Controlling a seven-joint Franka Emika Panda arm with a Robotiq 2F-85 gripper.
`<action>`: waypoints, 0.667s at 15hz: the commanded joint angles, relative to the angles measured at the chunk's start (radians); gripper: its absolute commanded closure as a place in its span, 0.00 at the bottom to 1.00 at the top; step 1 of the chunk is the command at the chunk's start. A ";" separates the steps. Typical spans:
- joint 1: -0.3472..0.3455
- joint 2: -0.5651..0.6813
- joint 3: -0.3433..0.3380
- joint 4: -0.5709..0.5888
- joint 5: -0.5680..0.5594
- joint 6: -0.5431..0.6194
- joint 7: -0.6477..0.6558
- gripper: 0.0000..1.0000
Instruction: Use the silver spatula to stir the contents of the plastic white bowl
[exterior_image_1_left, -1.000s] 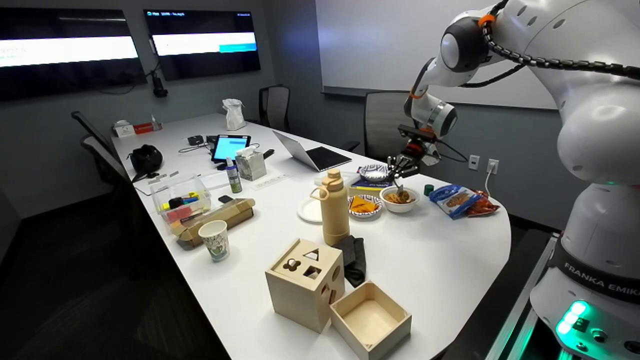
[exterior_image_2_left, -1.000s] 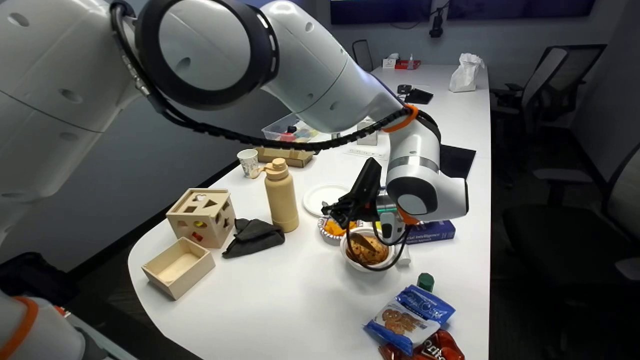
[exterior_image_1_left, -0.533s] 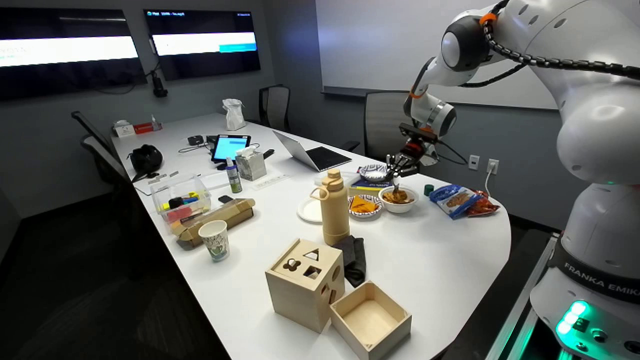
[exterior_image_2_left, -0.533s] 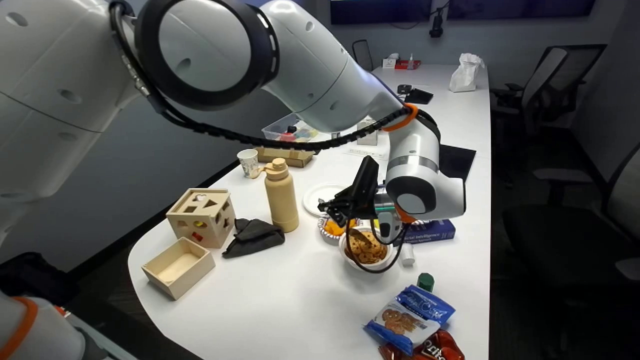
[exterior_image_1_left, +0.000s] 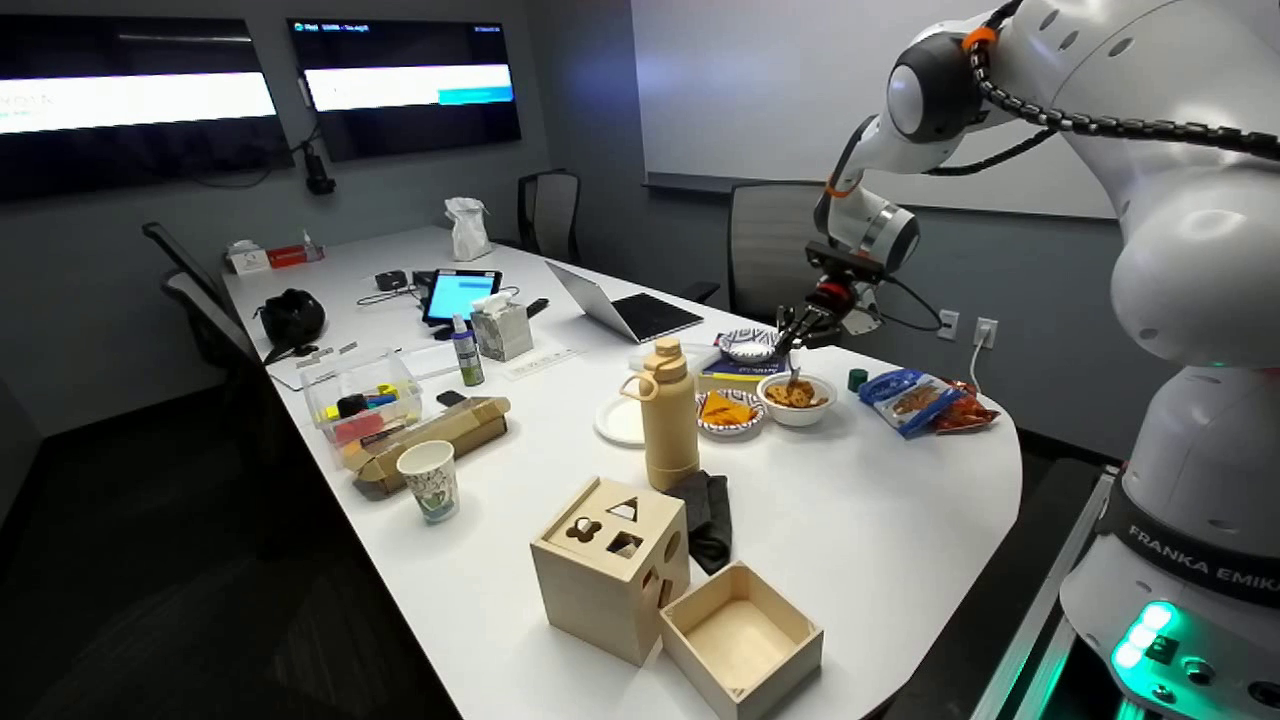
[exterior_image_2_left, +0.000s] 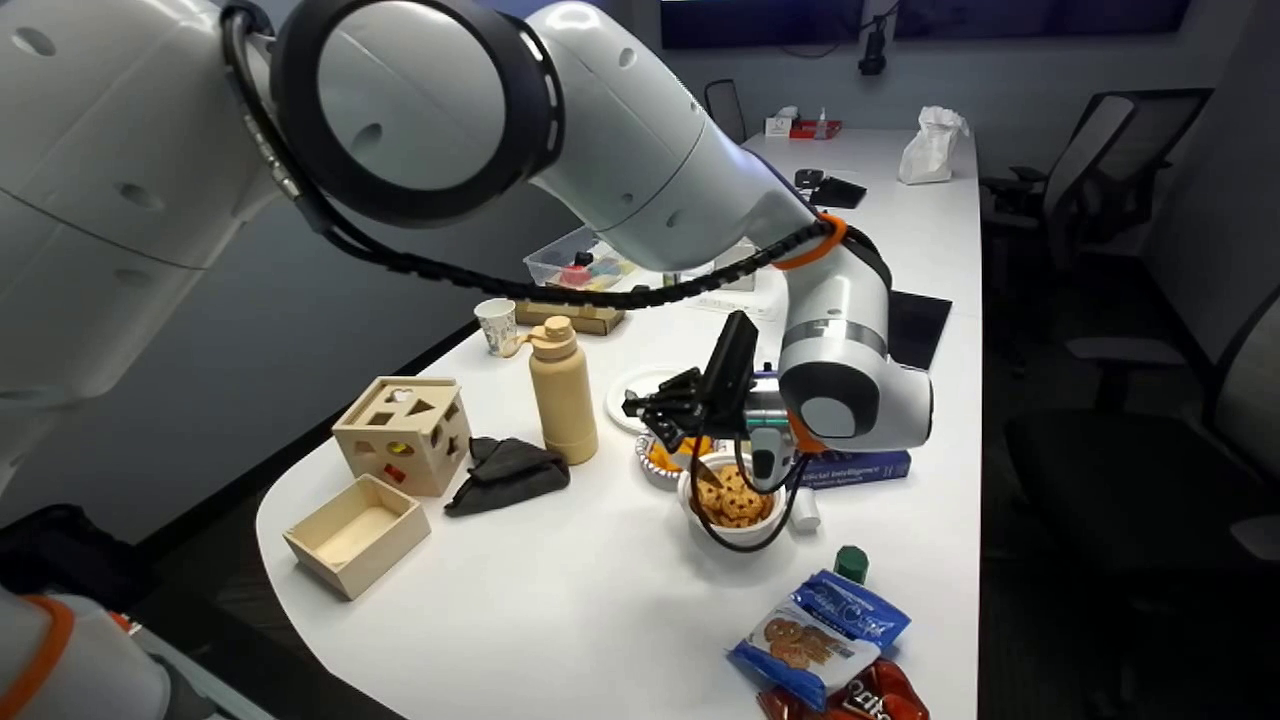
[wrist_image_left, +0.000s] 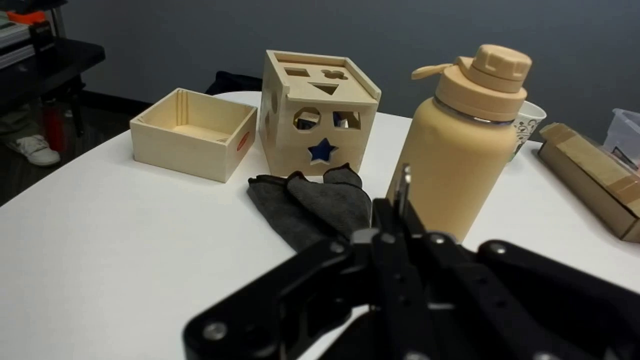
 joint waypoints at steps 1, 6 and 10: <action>-0.009 0.019 -0.005 0.038 -0.007 -0.051 0.050 0.99; 0.017 0.002 -0.029 0.011 0.003 0.017 0.122 0.99; 0.048 -0.024 -0.042 -0.013 0.003 0.128 0.167 0.99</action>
